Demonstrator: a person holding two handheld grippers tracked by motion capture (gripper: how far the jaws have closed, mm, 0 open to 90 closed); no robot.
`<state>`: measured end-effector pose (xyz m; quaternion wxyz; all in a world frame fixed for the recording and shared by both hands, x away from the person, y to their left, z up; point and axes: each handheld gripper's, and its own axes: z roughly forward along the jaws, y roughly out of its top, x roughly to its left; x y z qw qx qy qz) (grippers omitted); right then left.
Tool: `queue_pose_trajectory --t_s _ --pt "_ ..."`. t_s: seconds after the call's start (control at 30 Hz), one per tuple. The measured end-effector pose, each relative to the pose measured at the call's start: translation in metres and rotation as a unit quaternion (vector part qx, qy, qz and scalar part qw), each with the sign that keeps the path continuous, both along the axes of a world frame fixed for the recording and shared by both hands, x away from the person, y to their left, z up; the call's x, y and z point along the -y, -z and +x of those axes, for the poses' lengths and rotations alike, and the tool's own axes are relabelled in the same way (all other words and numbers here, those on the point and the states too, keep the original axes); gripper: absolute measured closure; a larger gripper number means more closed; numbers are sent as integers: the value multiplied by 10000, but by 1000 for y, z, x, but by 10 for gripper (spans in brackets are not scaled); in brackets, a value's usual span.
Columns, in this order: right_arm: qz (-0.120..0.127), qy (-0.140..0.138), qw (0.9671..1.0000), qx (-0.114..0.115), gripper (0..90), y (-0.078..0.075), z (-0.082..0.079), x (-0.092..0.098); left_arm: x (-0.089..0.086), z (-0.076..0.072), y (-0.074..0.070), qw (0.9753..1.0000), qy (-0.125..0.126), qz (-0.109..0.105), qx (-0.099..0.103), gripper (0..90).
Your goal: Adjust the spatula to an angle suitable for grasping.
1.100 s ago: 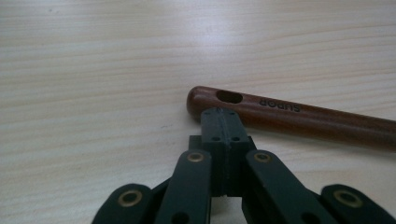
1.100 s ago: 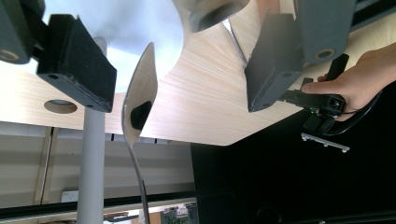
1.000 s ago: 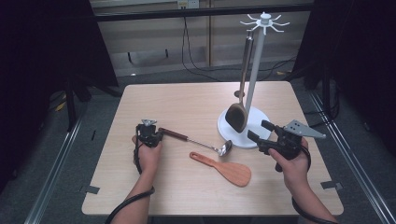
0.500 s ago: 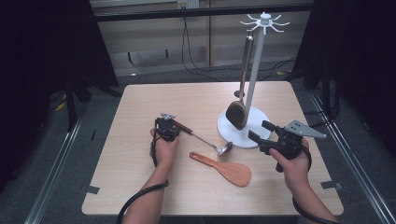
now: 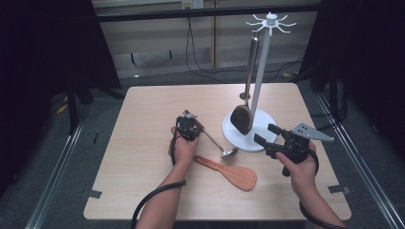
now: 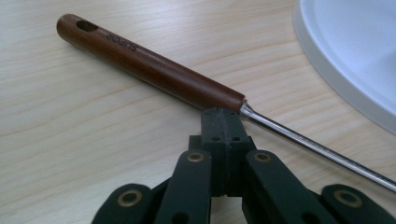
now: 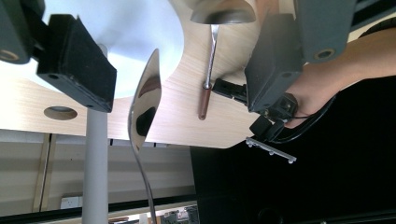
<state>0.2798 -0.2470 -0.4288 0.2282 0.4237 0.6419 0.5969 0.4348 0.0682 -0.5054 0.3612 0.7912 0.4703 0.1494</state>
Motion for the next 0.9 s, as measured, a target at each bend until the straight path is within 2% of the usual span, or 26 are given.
queue_pose_trajectory --t_s 0.03,0.1,0.13,0.2,0.27,0.3,0.37,0.43,0.53,0.57,0.63,0.67,0.73,0.83,0.9 --pt "20 1 10000 -6 245 0 0 0 1 -1 -1 10000 16 22 2 900" --pt "13 7 10000 0 245 -1 -1 0 4 -3 -1 9999 -67 -125 55 900" --pt "28 11 10000 -4 245 -1 -1 0 3 -4 -3 10000 -8 -69 66 883" --pt "32 16 10000 -14 245 -1 -1 0 4 -7 -4 9996 -127 -233 105 831" --pt "40 13 10000 -9 245 -1 -1 -1 7 -10 -7 9995 -142 -190 186 806" --pt "49 7 10000 -12 245 -1 -1 -1 9 -11 -8 9994 -166 -187 238 745" --pt "80 -6 10000 -22 245 -1 -1 -3 13 -13 -10 9992 -190 -258 219 696" --pt "64 -23 10000 -24 245 -1 -2 -5 18 -15 -10 9991 -230 -255 230 598" --pt "1 -68 10000 -10 245 -1 -2 -7 28 -16 -7 9993 -270 -160 213 495" --pt "16 -84 10000 -15 245 -1 -2 -8 29 -16 -7 9996 -209 -28 170 480" --pt "-13 -99 9999 -18 245 -1 -2 -8 34 -17 -4 9996 -170 115 191 458" --pt "-28 -113 9999 -24 244 0 -2 -9 36 -17 -2 9996 -179 99 169 449" --pt "-38 -110 9999 -23 243 0 -2 -8 37 -18 0 9996 -147 193 133 447" --pt "-30 -83 10000 -20 243 -1 -3 -8 40 -18 -1 9996 -228 109 97 459" --pt "-37 -90 10000 -13 244 -1 -3 -7 38 -18 -2 9996 -190 211 50 487"
